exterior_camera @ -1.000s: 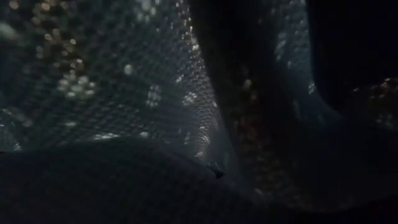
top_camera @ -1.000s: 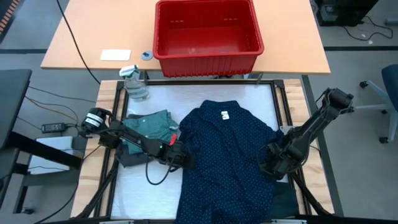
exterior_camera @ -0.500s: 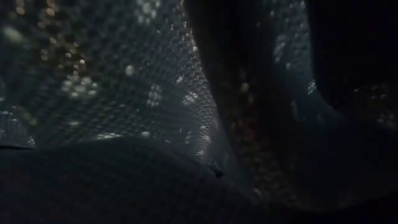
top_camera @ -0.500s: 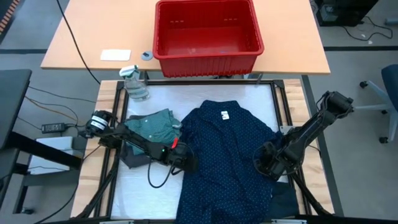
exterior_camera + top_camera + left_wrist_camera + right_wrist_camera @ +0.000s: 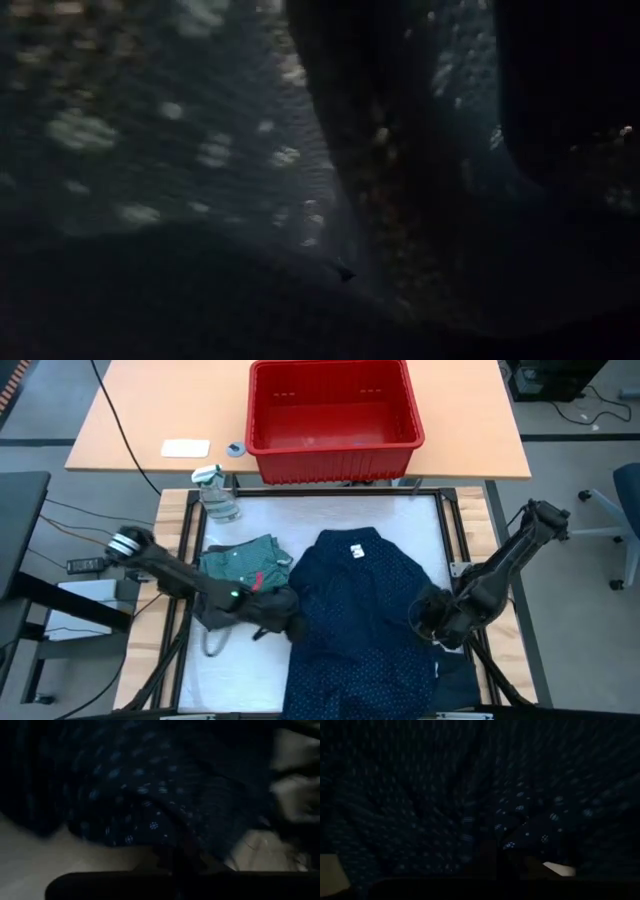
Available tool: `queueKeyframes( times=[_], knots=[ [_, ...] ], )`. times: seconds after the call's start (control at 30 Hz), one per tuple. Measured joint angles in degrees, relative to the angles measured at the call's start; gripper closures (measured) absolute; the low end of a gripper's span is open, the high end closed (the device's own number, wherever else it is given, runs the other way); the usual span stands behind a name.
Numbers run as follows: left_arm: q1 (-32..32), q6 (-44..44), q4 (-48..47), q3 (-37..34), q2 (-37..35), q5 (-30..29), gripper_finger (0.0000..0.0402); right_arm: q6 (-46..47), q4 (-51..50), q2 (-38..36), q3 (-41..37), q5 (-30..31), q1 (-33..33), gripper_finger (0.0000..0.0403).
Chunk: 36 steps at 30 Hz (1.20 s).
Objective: Fold Laundry from Bin
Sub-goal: Fold the blue polo shirt on the table
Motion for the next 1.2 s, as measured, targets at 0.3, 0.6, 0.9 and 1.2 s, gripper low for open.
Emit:
queueKeyframes(
  times=[0.3,0.6,0.9,1.2],
  knots=[
    [-3.35,23.05,1.94,0.04,-20.29,-5.60,0.0401,-5.35,-35.55,-1.34,22.71,13.42,-0.04,0.0400],
    [-3.30,39.62,2.02,0.20,-40.23,-17.39,0.0401,-20.64,-39.79,-4.24,35.69,19.83,-4.98,0.0400],
    [-3.19,44.76,-1.68,0.20,-45.91,-18.37,0.0401,-24.53,-38.23,-8.47,46.81,23.37,-6.45,0.0400],
    [-3.19,54.23,-1.53,0.20,-47.44,-24.63,0.0401,-25.17,-38.08,-15.46,60.28,40.87,-6.45,0.0400]
  ],
)
